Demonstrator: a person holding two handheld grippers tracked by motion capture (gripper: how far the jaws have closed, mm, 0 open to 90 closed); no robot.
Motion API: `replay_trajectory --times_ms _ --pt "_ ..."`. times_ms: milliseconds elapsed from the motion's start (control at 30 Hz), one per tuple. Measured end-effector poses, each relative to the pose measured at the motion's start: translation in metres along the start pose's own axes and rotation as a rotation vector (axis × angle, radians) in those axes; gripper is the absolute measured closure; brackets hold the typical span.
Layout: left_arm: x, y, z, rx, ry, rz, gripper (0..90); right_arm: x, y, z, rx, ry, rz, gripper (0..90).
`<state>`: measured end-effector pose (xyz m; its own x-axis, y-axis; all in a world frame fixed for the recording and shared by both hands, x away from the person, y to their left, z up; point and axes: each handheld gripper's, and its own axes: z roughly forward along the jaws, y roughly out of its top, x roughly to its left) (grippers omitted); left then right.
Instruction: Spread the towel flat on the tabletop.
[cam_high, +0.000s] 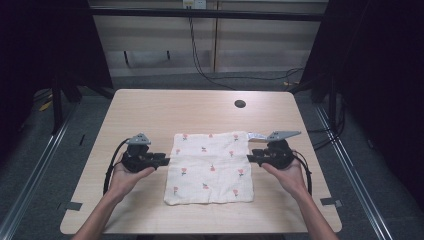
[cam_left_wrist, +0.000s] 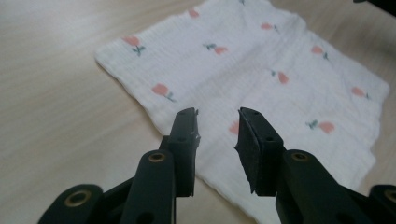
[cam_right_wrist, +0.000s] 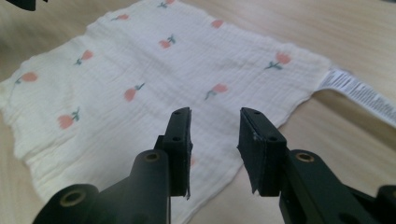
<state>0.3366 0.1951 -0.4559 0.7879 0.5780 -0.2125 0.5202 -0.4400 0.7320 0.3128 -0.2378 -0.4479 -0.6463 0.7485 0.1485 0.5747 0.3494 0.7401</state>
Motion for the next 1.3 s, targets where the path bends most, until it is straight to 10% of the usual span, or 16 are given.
replay_trajectory --times_ms 200,567,767,1300 --pt "-0.015 -0.020 0.012 0.074 -0.085 0.055 78.4 0.018 -0.022 0.005 0.072 0.037 -0.008 65.7" --pt "-0.017 -0.027 0.024 0.115 -0.070 0.065 76.0 0.027 -0.042 0.028 0.153 0.027 -0.050 65.2" --pt "-0.019 -0.027 0.031 0.115 -0.036 0.067 68.8 0.032 -0.046 0.024 0.162 0.002 -0.094 83.7" --pt "-0.035 -0.038 0.024 0.164 -0.063 0.095 78.4 0.040 -0.066 0.004 0.171 0.086 -0.033 90.0"
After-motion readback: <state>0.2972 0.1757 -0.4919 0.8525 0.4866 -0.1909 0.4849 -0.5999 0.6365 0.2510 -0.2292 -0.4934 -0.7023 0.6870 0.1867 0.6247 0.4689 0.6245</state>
